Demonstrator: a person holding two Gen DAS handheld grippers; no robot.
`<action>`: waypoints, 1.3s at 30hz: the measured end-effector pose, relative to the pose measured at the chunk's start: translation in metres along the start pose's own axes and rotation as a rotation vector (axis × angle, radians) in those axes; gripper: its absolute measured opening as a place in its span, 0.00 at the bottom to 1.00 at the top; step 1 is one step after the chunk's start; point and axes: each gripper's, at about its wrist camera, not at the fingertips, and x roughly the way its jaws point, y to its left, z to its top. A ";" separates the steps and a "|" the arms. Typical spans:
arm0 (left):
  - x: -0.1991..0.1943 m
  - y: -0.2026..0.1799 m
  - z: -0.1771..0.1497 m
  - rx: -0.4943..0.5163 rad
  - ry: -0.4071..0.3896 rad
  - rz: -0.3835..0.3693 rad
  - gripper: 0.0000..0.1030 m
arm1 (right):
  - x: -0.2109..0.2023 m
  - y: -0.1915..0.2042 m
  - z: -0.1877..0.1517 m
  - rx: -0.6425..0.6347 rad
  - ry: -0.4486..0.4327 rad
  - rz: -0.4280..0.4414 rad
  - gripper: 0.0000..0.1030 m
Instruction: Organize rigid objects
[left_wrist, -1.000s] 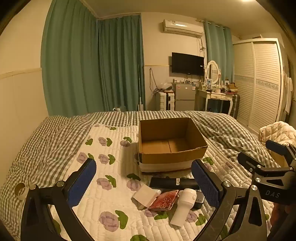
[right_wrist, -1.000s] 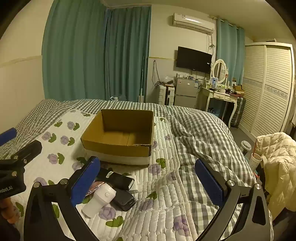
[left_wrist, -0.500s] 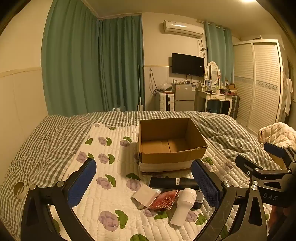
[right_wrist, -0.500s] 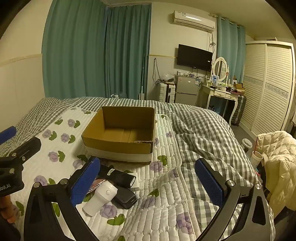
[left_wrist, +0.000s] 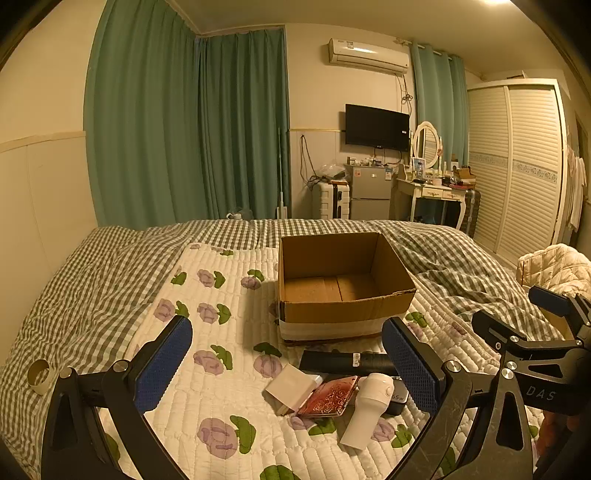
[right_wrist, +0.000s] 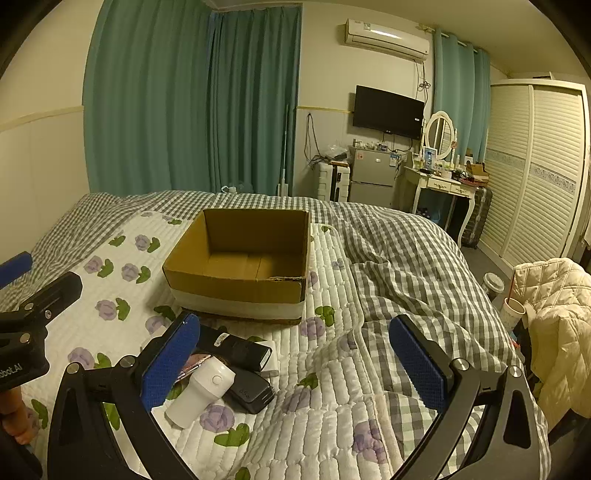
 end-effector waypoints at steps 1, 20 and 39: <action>0.000 0.000 0.000 0.000 0.000 0.000 1.00 | 0.000 0.000 0.000 -0.001 0.001 -0.001 1.00; 0.002 0.004 0.000 -0.003 0.012 0.007 1.00 | 0.003 0.003 -0.001 -0.006 0.017 -0.001 1.00; 0.005 0.005 -0.002 -0.006 0.028 0.006 1.00 | 0.008 0.003 -0.004 0.000 0.035 0.004 1.00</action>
